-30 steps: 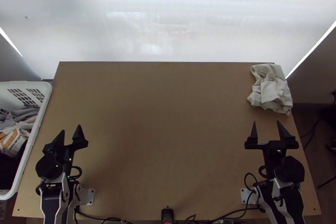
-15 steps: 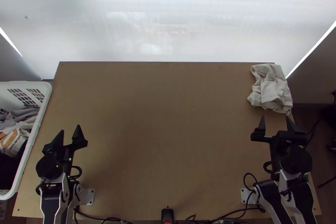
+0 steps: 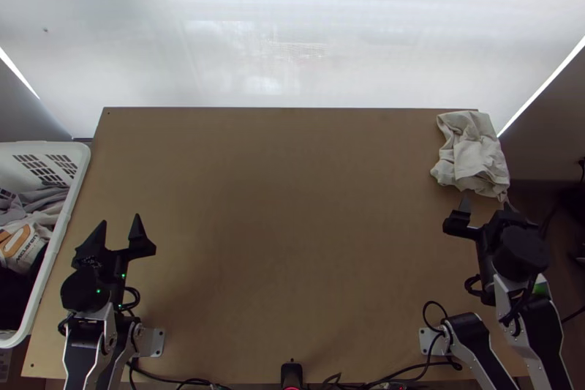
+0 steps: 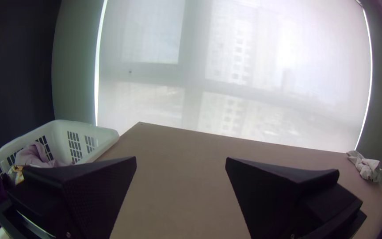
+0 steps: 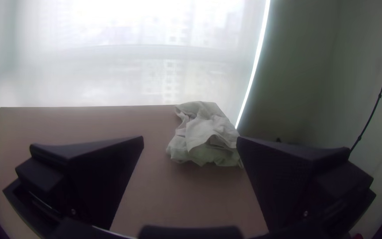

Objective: Fold the t-shirt

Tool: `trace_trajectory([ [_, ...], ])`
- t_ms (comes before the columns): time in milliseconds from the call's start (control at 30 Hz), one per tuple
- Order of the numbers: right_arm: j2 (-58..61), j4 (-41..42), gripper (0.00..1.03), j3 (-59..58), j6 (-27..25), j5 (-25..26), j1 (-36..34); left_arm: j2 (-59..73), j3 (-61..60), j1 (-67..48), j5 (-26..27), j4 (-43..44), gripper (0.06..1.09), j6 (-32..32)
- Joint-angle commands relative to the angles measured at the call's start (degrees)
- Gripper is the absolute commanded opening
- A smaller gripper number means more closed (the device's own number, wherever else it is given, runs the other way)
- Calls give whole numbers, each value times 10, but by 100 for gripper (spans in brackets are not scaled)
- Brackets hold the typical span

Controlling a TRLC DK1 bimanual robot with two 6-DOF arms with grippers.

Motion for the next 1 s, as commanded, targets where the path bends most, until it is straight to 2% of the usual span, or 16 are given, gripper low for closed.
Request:
trace_trajectory([
  [0, 80, -43, 98, 76, 64, 4, -5, 55, 62, 23, -6, 14, 104, 30],
  [300, 135, -92, 98, 139, 94, 7, -10, 362, 314, 78, -7, -161, 104, 26],
  [433, 155, -128, 98, 173, 89, 7, -11, 374, 368, 85, -7, -161, 104, -3],
  [500, 174, -146, 98, 194, 69, 6, -26, 377, 392, 85, -7, -168, 104, -24],
  [600, 193, -167, 98, 226, 60, -2, -35, 410, 440, 85, -7, -234, 104, -36],
  [667, 201, -197, 98, 250, -4, -28, -39, 430, 469, 86, -7, -285, 104, -47],
  [767, 207, -214, 98, 268, -37, -54, -43, 432, 486, 81, -7, -296, 104, -43],
  [967, 239, -228, 98, 271, -11, -63, -42, 398, 505, 109, -6, -291, 104, -29],
])
